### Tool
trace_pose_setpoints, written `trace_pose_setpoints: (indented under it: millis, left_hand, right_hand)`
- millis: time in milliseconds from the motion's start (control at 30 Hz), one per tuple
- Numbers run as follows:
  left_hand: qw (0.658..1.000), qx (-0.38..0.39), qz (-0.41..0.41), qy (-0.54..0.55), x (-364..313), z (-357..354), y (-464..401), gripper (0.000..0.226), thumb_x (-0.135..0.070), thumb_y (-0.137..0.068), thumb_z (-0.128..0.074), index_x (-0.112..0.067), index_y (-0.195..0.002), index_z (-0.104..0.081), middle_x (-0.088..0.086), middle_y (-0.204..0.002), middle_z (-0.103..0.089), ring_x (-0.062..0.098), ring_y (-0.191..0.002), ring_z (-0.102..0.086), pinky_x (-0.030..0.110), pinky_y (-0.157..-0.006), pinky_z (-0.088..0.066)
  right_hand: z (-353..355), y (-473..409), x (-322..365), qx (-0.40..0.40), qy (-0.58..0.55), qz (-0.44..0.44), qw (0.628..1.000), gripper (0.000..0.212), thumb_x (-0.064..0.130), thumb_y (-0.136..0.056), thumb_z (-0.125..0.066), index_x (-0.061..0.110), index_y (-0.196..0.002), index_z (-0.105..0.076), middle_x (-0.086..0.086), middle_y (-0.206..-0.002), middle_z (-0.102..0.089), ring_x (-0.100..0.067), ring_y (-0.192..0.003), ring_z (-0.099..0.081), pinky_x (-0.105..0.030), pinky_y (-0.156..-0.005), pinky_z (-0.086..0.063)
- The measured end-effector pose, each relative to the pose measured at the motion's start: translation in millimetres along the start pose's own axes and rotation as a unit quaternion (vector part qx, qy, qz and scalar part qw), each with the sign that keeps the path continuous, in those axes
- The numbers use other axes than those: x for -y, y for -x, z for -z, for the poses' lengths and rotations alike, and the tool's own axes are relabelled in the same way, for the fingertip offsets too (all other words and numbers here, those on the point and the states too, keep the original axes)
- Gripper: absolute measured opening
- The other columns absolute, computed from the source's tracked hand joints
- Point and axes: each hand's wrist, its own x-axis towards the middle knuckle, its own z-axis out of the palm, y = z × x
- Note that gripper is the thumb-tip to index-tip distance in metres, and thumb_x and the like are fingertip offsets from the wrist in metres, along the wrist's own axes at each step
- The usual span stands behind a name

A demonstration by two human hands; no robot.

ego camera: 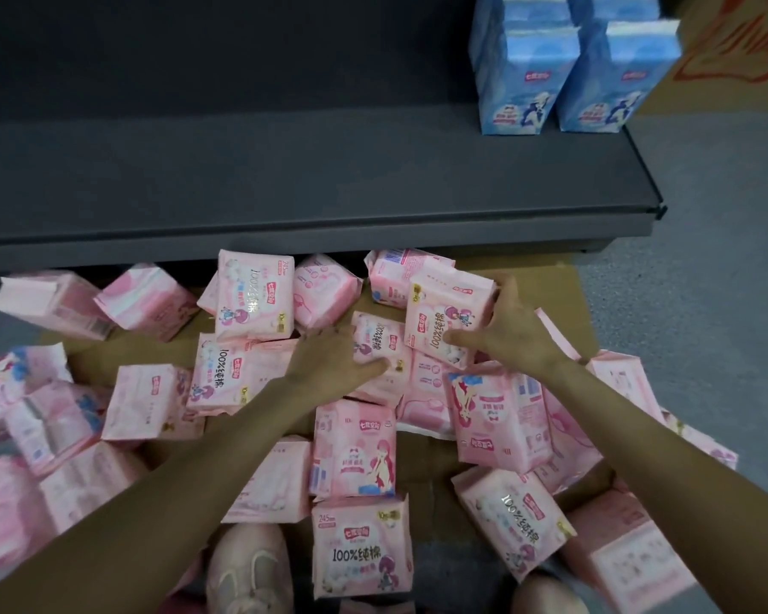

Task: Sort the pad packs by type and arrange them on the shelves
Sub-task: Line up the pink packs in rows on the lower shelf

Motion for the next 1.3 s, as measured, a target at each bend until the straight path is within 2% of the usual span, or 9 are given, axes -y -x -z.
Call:
trace_pose_setpoints:
  millis: [200,333,467,567,733,833,1033,1167,1300]
  left_hand:
    - [0.979,0.010,0.022,0.202,-6,-8,-14,0.070,-0.050,-0.081,-0.067,-0.015,-0.135,-0.039,-0.001,-0.128,-0.055,0.020,-0.116,-0.054,0.042,-0.099,-0.045]
    - [0.968,-0.017,0.046,0.245,-19,-7,-27,0.066,-0.042,-0.077,-0.075,-0.014,-0.126,-0.042,-0.004,-0.124,-0.049,0.013,-0.109,-0.050,0.027,-0.084,-0.041]
    - [0.955,0.029,0.079,0.283,-24,-1,-51,0.098,-0.050,-0.067,-0.080,-0.024,-0.146,-0.027,0.005,-0.146,-0.037,0.026,-0.133,-0.038,0.042,-0.107,-0.036]
    - [0.980,0.039,0.071,0.180,-26,6,-61,0.085,-0.055,-0.073,-0.073,-0.036,-0.144,-0.031,0.010,-0.147,-0.025,0.034,-0.136,-0.028,0.045,-0.111,-0.029]
    - [0.990,0.063,0.000,0.126,-24,35,-48,0.066,-0.033,-0.071,-0.081,-0.029,-0.118,-0.034,0.001,-0.107,-0.054,0.013,-0.084,-0.058,0.024,-0.065,-0.047]
    - [0.985,-0.005,-0.001,0.171,-17,77,-30,0.064,-0.029,-0.071,-0.082,-0.028,-0.111,-0.032,-0.006,-0.089,-0.058,0.008,-0.073,-0.061,0.022,-0.056,-0.049]
    - [0.917,-0.120,-0.011,0.381,12,171,-28,0.072,-0.013,-0.068,-0.084,-0.033,-0.119,-0.037,-0.003,-0.103,-0.062,0.013,-0.090,-0.065,0.032,-0.071,-0.057]
    - [0.866,-0.223,-0.042,0.445,28,199,-56,0.083,-0.004,-0.065,-0.084,-0.036,-0.126,-0.038,-0.012,-0.113,-0.054,0.003,-0.100,-0.058,0.014,-0.075,-0.050]
    - [0.814,-0.256,-0.053,0.519,53,192,-99,0.078,-0.008,-0.063,-0.086,-0.035,-0.125,-0.048,-0.006,-0.128,-0.054,0.008,-0.115,-0.056,0.036,-0.098,-0.049]
  right_hand:
    - [7,2,-10,-0.024,-0.015,-0.001,1.000,0.079,0.027,-0.069,-0.083,0.016,-0.127,-0.031,0.004,-0.111,-0.054,-0.017,-0.100,-0.061,-0.031,-0.074,-0.054]
    - [10,4,-14,-0.041,-0.045,-0.004,0.998,0.082,0.027,-0.073,-0.080,0.015,-0.135,-0.028,0.006,-0.106,-0.054,-0.012,-0.088,-0.061,-0.025,-0.065,-0.053]
    - [17,-1,-21,-0.065,-0.047,-0.014,0.997,0.090,0.029,-0.071,-0.082,0.014,-0.139,-0.025,-0.001,-0.120,-0.057,-0.019,-0.101,-0.063,-0.034,-0.075,-0.055]
    - [18,-4,-23,-0.064,-0.067,-0.018,0.996,0.086,0.026,-0.071,-0.082,0.013,-0.136,-0.028,0.003,-0.111,-0.055,-0.016,-0.099,-0.062,-0.034,-0.077,-0.055]
    - [24,0,-16,-0.073,-0.075,-0.007,0.994,0.077,0.027,-0.070,-0.082,0.011,-0.129,-0.037,0.005,-0.111,-0.055,-0.009,-0.091,-0.060,-0.017,-0.063,-0.053]
    - [39,8,4,-0.081,-0.082,0.046,0.992,0.079,0.019,-0.071,-0.083,0.011,-0.134,-0.035,0.008,-0.107,-0.060,0.005,-0.076,-0.056,-0.005,-0.052,-0.047]
    - [72,-13,75,-0.015,-0.088,0.106,0.990,0.066,0.014,-0.071,-0.082,0.027,-0.115,-0.036,0.006,-0.107,-0.065,0.000,-0.087,-0.062,-0.019,-0.068,-0.054]
    - [78,-56,120,-0.061,-0.082,0.140,0.985,0.056,0.015,-0.069,-0.083,0.022,-0.103,-0.040,0.003,-0.103,-0.064,-0.006,-0.085,-0.061,-0.016,-0.062,-0.046]
    - [62,-99,133,-0.104,-0.175,0.130,0.970,0.051,0.018,-0.071,-0.083,0.018,-0.100,-0.040,0.003,-0.101,-0.063,-0.003,-0.080,-0.058,-0.016,-0.065,-0.045]
